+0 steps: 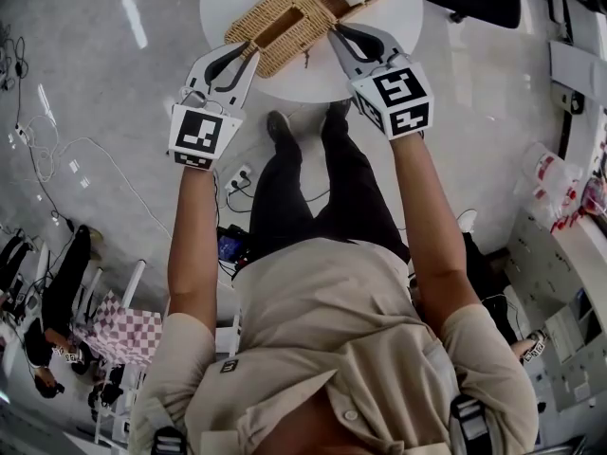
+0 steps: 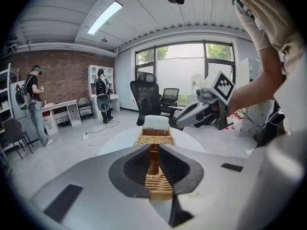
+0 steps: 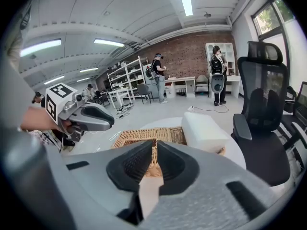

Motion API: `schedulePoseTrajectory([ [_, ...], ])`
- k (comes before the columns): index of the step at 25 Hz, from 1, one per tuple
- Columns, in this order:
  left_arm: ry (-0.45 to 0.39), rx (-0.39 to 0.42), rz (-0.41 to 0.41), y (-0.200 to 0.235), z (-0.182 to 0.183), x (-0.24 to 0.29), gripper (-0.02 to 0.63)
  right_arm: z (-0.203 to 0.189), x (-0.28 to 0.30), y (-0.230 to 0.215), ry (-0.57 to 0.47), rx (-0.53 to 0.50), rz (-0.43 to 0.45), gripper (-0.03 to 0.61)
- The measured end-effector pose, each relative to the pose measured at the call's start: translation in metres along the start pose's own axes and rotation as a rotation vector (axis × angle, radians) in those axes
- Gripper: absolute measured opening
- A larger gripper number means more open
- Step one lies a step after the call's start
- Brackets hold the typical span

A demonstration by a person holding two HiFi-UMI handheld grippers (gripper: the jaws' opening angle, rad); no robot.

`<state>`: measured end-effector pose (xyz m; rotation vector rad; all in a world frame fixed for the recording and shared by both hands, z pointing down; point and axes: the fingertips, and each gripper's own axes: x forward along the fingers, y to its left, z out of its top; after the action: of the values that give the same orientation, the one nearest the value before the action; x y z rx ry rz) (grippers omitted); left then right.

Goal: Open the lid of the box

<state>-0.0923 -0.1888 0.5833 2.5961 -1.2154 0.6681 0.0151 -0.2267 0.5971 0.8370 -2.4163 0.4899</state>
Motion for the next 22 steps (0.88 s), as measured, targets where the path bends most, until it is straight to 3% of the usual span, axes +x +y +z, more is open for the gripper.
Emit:
schedulePoseTrajectory([
  [15, 0.019, -0.046, 0.005, -0.011, -0.049, 0.010, 0.031, -0.053, 0.028, 0.007, 0.077, 0.040, 0.038, 0.044],
  [18, 0.015, -0.053, 0.010, -0.014, -0.055, 0.009, 0.089, -0.063, 0.031, 0.010, 0.093, 0.044, 0.045, 0.046],
  [22, 0.001, -0.051, 0.019, -0.025, -0.066, 0.002, 0.101, -0.078, 0.032, 0.018, 0.108, 0.039, 0.054, 0.044],
])
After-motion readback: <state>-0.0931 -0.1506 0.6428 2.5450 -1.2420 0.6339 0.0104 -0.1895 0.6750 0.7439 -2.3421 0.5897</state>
